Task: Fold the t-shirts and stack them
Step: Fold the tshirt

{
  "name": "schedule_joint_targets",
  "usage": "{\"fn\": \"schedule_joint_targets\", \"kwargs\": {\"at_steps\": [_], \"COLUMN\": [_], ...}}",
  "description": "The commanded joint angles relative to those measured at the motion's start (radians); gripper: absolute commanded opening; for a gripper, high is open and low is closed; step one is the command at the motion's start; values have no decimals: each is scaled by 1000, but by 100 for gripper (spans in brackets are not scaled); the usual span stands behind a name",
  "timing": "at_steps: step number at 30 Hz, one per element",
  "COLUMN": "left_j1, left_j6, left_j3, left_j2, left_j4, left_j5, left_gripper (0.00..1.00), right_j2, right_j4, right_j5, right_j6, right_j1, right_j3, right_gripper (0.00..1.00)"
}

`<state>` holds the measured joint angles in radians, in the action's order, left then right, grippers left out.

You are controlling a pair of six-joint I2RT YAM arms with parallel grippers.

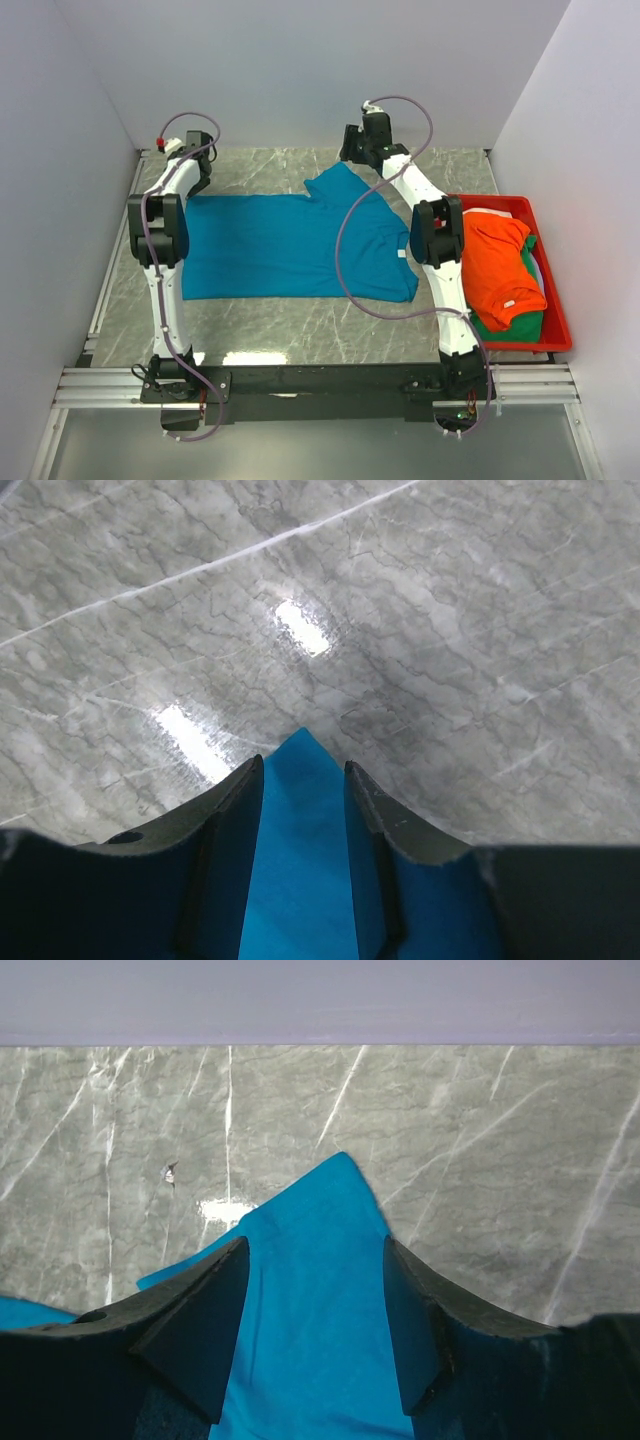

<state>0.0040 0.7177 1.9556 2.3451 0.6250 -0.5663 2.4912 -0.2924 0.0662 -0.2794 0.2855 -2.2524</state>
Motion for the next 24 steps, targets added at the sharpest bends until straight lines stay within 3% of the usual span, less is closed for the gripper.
{"fn": "schedule_joint_targets", "kwargs": {"at_steps": [1,11,20,24], "left_j1": [2,1,1,2], "left_j6": [-12,-24,-27,-31], "left_j3": [40,68,40,19], "left_j2": [31,65,39,20], "left_j4": [-11,-7,-28,-45], "left_j5": [-20,6,26,43], "left_gripper": [43,36,3,0], "right_j2": [23,34,44,38], "right_j4": [13,7,-48,-96], "right_j5": [17,37,63,61], "right_j6": [0,-7,-47,-113], "right_j1": [-2,-6,-29,-51], "right_j3": [-59,-70,-84,-75], "right_gripper": [63,63,65,64]}}
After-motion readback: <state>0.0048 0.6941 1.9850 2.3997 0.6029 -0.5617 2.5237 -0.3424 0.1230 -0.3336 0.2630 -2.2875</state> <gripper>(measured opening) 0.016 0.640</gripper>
